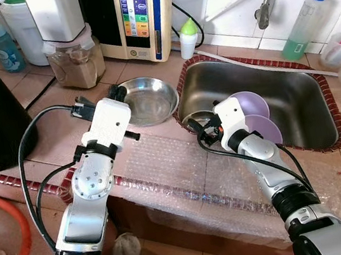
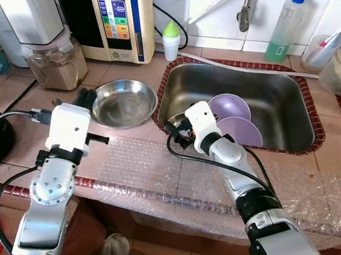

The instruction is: Kitchen organization

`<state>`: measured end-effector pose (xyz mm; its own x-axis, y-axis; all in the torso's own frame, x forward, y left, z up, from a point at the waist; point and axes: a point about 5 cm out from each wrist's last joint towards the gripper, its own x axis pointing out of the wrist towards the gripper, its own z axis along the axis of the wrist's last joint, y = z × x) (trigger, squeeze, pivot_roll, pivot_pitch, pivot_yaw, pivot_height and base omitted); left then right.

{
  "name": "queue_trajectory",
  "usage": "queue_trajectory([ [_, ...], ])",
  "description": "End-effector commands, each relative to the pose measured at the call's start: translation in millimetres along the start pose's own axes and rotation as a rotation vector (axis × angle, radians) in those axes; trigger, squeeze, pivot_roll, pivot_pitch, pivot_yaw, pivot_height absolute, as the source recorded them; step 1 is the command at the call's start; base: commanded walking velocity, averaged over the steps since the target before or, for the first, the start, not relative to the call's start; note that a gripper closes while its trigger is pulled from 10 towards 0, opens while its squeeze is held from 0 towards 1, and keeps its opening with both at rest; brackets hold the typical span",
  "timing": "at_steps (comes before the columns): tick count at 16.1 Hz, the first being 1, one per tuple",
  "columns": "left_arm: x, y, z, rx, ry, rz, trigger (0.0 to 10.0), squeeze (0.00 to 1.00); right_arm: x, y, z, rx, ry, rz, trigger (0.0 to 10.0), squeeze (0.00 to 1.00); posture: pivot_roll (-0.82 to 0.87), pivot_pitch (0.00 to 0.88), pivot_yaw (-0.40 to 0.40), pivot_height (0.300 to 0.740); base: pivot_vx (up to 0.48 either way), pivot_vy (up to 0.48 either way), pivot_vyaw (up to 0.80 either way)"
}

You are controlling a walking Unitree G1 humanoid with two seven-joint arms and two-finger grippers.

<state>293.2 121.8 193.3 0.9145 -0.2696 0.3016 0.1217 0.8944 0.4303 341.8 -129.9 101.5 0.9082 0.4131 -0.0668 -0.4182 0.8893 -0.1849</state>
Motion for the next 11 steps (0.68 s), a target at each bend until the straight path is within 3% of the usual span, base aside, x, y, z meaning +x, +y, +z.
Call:
queue_trajectory([
  [1,7.6,-2.8,14,-0.019,-0.068,-0.022,0.0,0.00,3.6,-2.4,7,-0.015,-0.027,-0.006,10.0,0.00,0.06,0.007,-0.062,0.740,0.000,0.000,0.00],
  [6,32.3,-20.4,37,-0.155,-0.167,-0.180,0.0,0.00,4.9,-9.4,18,-0.171,-0.073,0.025,10.0,0.00,0.06,0.004,-0.060,0.740,0.000,0.000,0.00],
  [7,40.0,-21.2,44,-0.287,-0.168,-0.193,0.0,0.00,4.8,-18.5,26,-0.237,-0.110,-0.002,10.0,0.00,0.05,0.005,-0.058,0.740,0.000,0.000,0.00],
  [9,45.7,-21.2,48,-0.409,-0.169,-0.223,0.0,0.00,6.8,-26.1,37,-0.261,-0.155,-0.027,10.0,0.00,0.05,0.004,-0.052,0.740,0.000,0.000,0.00],
  [11,47.4,-21.8,49,-0.462,-0.171,-0.248,0.0,0.00,7.9,-28.9,41,-0.264,-0.169,-0.037,10.0,0.00,0.05,0.004,-0.050,0.740,0.000,0.000,0.00],
])
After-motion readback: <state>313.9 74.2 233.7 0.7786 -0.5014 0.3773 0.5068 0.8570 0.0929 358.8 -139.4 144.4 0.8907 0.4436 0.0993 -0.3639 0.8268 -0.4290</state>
